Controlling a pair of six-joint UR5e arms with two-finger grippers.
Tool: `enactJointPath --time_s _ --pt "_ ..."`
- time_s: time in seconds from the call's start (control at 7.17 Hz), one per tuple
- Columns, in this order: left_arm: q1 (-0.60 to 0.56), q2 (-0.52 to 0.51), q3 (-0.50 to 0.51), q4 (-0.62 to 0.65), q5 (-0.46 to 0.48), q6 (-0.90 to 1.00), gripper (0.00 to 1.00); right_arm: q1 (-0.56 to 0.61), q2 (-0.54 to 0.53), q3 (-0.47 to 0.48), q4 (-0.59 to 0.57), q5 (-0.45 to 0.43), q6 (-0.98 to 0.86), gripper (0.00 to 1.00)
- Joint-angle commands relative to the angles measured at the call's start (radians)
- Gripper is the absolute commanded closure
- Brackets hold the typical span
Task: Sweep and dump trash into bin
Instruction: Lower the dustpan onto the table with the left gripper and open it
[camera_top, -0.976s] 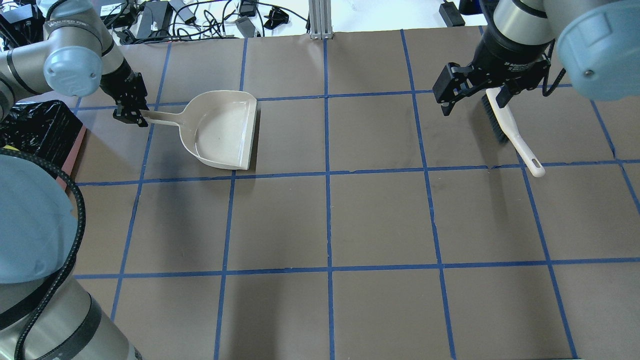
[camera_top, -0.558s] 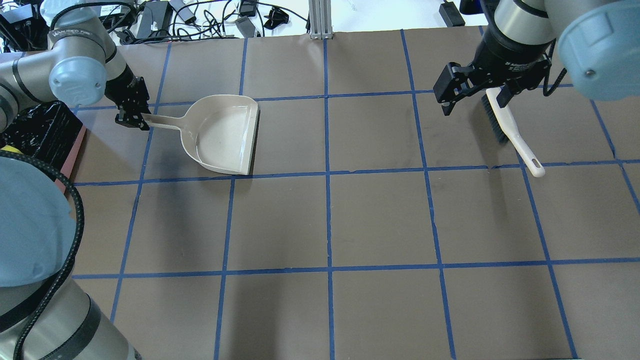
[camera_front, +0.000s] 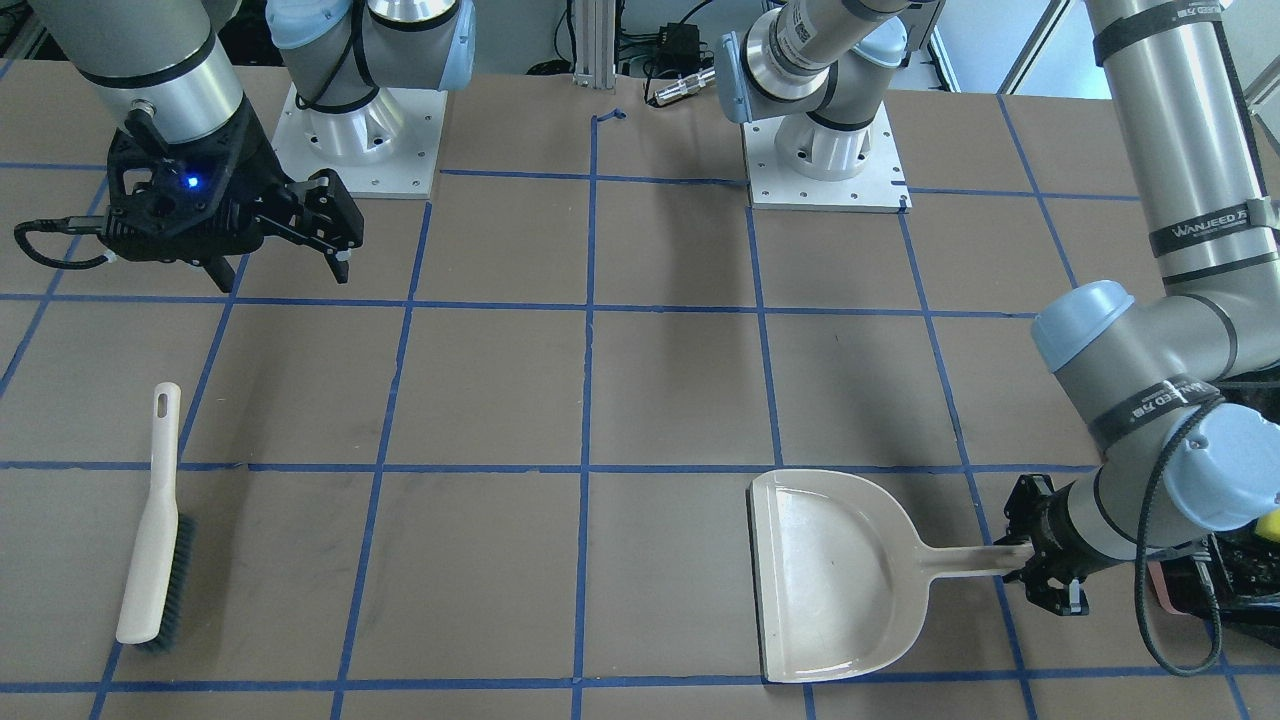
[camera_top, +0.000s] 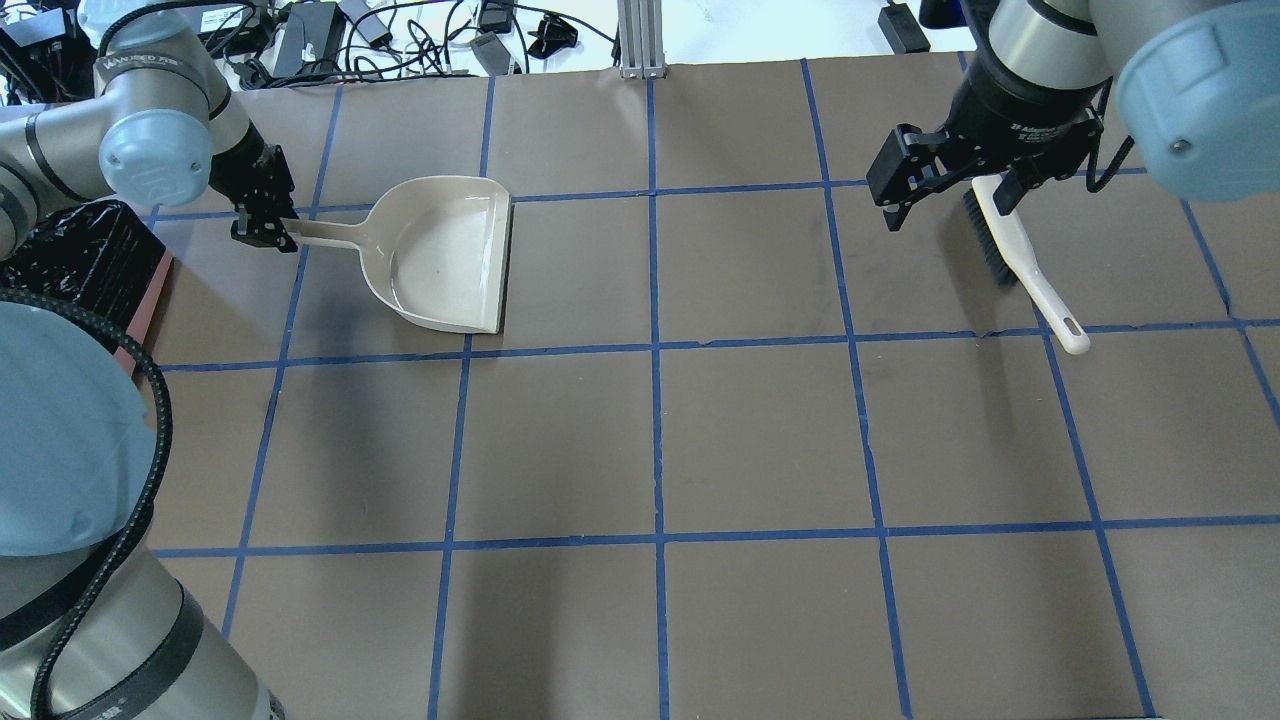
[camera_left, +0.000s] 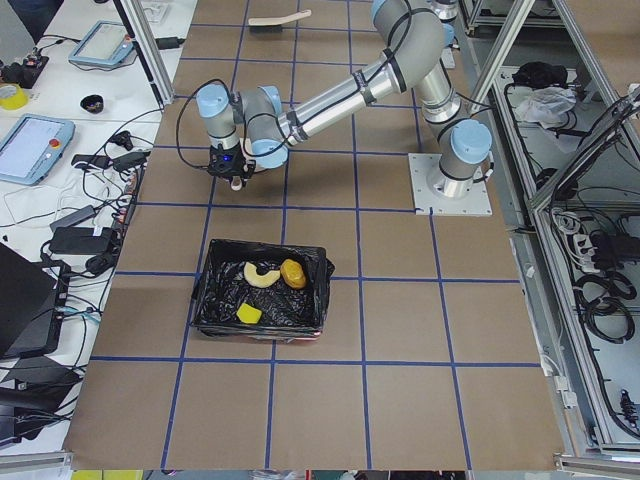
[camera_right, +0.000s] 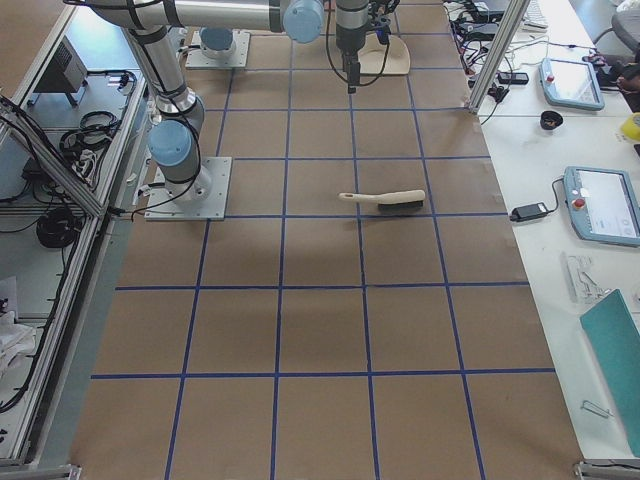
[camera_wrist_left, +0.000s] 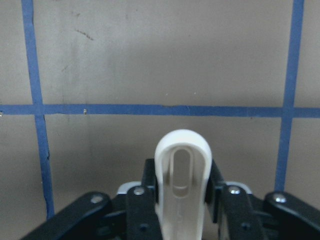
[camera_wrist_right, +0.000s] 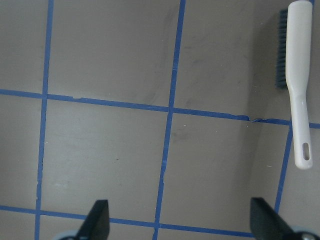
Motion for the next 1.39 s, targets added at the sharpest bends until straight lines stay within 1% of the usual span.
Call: enactJointPath --time_s 0.0,0.28,0.42,0.7,0.84,0.98,1.12,1.26 --pt "-0.002 0.002 -0.013 0.004 -0.001 -0.009 1.0 0.0 0.0 0.0 0.001 0.0 0.0 0.0" --pt "-0.004 0.002 -0.016 0.005 -0.001 -0.003 1.0 0.0 -0.001 0.0 0.001 0.0 0.0 0.0" --pt "-0.005 0.013 -0.023 0.005 -0.001 0.005 0.88 0.0 -0.001 0.0 0.001 0.0 0.0 0.0" --pt "-0.007 0.031 -0.059 0.007 0.005 0.02 0.59 0.0 -0.003 0.0 0.001 0.0 0.0 0.0" --pt "-0.007 0.03 -0.059 0.007 0.007 0.02 0.19 0.0 -0.003 0.0 0.001 0.0 -0.002 0.0" --pt "-0.005 0.028 -0.056 0.008 0.007 0.02 0.11 0.0 -0.003 0.0 0.001 -0.002 -0.002 0.0" --pt "-0.005 0.025 -0.059 0.045 0.007 0.02 0.0 0.0 -0.001 0.0 0.0 -0.002 -0.002 0.0" --pt "-0.005 0.025 -0.056 0.056 0.007 0.022 0.0 0.0 -0.003 0.0 0.001 -0.009 -0.003 0.0"
